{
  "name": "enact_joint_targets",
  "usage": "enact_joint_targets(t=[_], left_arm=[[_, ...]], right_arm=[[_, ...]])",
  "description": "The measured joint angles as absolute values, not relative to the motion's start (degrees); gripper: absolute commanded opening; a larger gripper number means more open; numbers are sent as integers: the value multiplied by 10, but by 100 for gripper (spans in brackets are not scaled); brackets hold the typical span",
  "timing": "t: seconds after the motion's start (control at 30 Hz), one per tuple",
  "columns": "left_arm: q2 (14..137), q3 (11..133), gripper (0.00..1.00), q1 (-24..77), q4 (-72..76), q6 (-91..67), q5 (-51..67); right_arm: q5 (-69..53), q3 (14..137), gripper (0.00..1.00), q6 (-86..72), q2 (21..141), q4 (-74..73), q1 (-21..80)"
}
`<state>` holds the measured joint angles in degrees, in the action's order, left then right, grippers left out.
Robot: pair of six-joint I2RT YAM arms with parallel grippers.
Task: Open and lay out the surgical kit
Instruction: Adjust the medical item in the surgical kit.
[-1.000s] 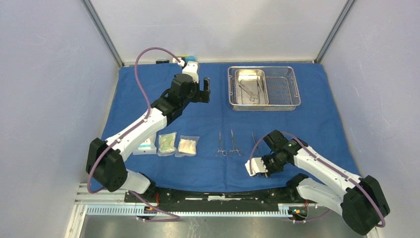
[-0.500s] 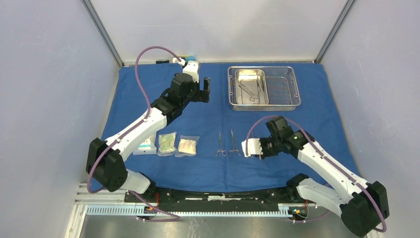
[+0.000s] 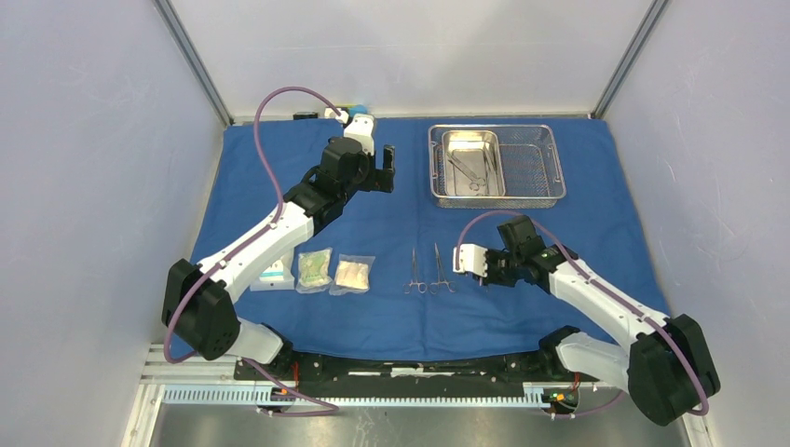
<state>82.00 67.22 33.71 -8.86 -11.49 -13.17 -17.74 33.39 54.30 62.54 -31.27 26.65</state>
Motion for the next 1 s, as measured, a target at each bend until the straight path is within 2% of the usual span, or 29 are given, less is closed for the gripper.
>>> enact_joint_targets(t=[1.0], left_arm=[[820, 672, 100, 337, -89, -115, -132]], right_arm=[[-217, 292, 22, 547, 651, -303, 260]])
